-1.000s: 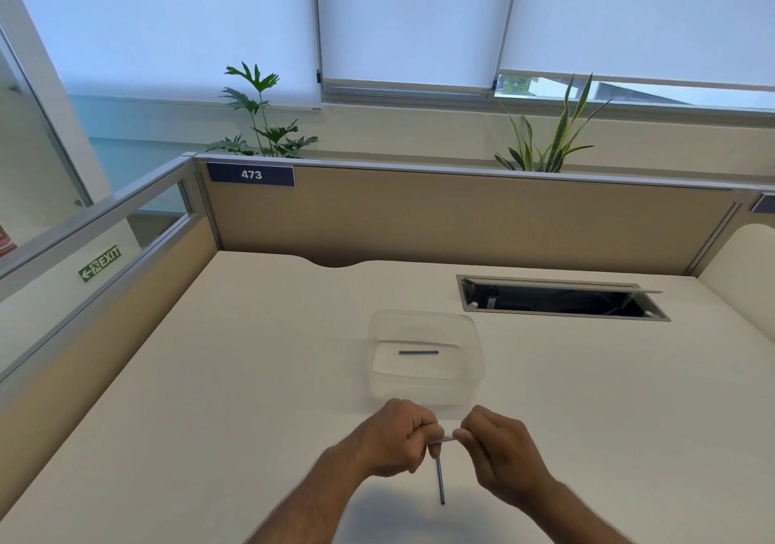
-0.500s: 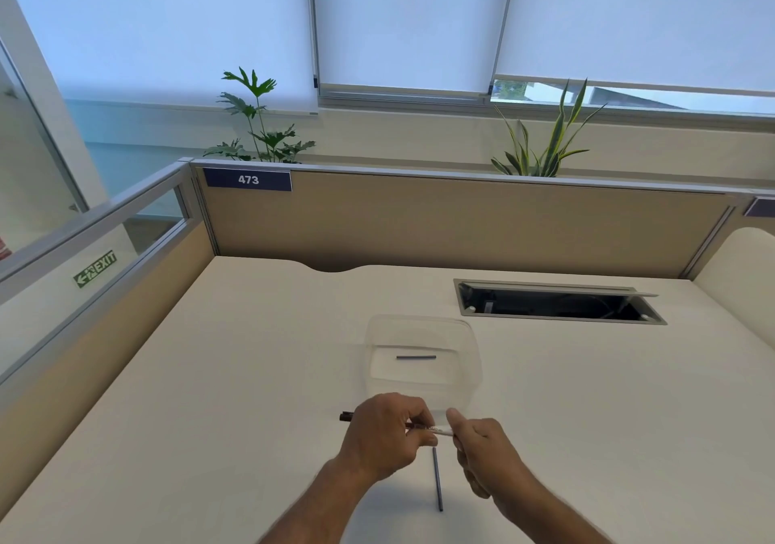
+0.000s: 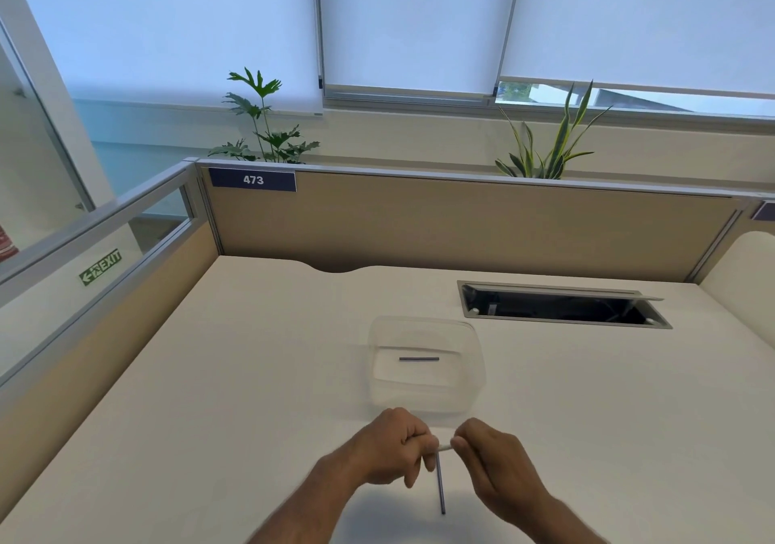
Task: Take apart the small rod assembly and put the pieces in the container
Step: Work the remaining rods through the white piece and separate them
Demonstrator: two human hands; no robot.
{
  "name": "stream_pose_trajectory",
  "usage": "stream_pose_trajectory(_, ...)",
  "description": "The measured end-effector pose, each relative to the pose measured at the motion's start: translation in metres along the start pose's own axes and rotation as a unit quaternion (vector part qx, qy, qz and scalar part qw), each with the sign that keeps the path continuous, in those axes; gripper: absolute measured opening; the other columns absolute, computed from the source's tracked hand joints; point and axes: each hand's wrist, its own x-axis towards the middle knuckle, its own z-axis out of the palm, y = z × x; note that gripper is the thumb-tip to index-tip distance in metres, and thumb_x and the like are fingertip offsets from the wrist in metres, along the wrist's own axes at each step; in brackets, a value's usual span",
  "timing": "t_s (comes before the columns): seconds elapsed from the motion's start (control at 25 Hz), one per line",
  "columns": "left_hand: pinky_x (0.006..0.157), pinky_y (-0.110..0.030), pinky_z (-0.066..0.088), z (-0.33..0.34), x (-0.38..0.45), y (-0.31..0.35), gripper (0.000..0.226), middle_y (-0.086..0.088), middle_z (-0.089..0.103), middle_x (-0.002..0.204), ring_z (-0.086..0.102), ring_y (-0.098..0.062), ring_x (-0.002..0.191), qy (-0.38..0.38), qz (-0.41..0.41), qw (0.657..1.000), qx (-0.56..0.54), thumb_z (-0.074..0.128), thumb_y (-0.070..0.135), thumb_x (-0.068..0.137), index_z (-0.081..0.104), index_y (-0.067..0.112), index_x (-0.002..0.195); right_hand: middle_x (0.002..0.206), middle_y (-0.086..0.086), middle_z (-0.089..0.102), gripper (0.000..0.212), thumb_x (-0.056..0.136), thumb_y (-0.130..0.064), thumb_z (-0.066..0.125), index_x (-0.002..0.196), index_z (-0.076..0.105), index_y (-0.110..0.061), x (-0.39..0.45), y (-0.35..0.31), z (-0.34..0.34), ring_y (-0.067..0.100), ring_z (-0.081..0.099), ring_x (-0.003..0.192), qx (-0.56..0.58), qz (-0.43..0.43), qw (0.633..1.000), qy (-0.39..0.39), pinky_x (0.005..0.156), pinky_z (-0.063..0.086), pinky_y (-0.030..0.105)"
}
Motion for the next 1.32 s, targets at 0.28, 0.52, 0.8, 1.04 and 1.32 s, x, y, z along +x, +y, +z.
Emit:
stream_pose_trajectory(0.28, 0.043, -0.020, 0.035, -0.004, -0.001, 0.001, 0.040, 0.008, 0.055, 0.042, 0.039, -0.008, 0.036, -0.109, -0.029, 0.990, -0.079, 0.045, 0.031, 0.097, 0.066, 0.023, 0.064, 0.054, -0.005, 0.030, 0.036, 0.096, -0.021, 0.048, 0.064, 0.032, -0.021, -0.001, -0.008, 0.006, 0.009, 0.025, 0.048, 0.036, -0.033, 0.998, 0.049, 0.045, 0.025, 0.024)
stream_pose_trajectory(0.52, 0.048, -0.019, 0.043, 0.001, 0.004, -0.001, 0.030, 0.008, 0.063, 0.050, 0.047, -0.007, 0.041, -0.005, 0.011, 0.999, -0.030, 0.056, 0.033, 0.092, 0.072, 0.023, 0.069, 0.046, -0.012, 0.026, 0.045, 0.094, -0.014, 0.054, 0.058, 0.032, -0.028, 0.006, -0.014, 0.010, 0.004, 0.025, 0.044, 0.067, 0.078, 0.992, 0.073, 0.045, 0.022, 0.021)
stream_pose_trajectory(0.8, 0.059, -0.020, 0.048, 0.009, 0.011, -0.006, 0.021, 0.012, 0.073, 0.069, 0.059, -0.002, 0.063, 0.231, 0.088, 0.966, 0.079, 0.081, 0.041, 0.065, 0.076, 0.030, 0.083, 0.039, -0.010, 0.029, 0.056, 0.100, -0.028, 0.048, 0.047, 0.034, -0.020, 0.017, -0.018, 0.017, 0.011, 0.022, 0.040, 0.172, 0.367, 0.914, 0.005, 0.044, 0.019, 0.023)
stream_pose_trajectory(1.04, 0.056, -0.024, 0.049, 0.006, 0.012, -0.006, 0.022, 0.010, 0.073, 0.071, 0.058, -0.005, 0.060, 0.213, 0.106, 0.961, 0.140, 0.066, 0.047, 0.078, 0.075, 0.029, 0.087, 0.045, -0.008, 0.047, 0.047, 0.101, -0.031, 0.048, 0.055, 0.047, -0.018, 0.013, -0.016, 0.011, 0.007, 0.038, 0.043, 0.163, 0.276, 0.947, 0.034, 0.047, 0.034, 0.027)
stream_pose_trajectory(1.32, 0.046, -0.017, 0.042, 0.002, 0.006, -0.003, 0.030, 0.007, 0.066, 0.054, 0.048, -0.004, 0.039, 0.054, 0.065, 0.996, -0.006, 0.055, 0.034, 0.091, 0.072, 0.018, 0.073, 0.064, -0.016, 0.046, 0.021, 0.100, -0.034, 0.043, 0.083, 0.052, -0.024, 0.000, -0.002, -0.006, 0.006, 0.041, 0.052, -0.005, 0.005, 1.000, 0.023, 0.048, 0.038, 0.026)
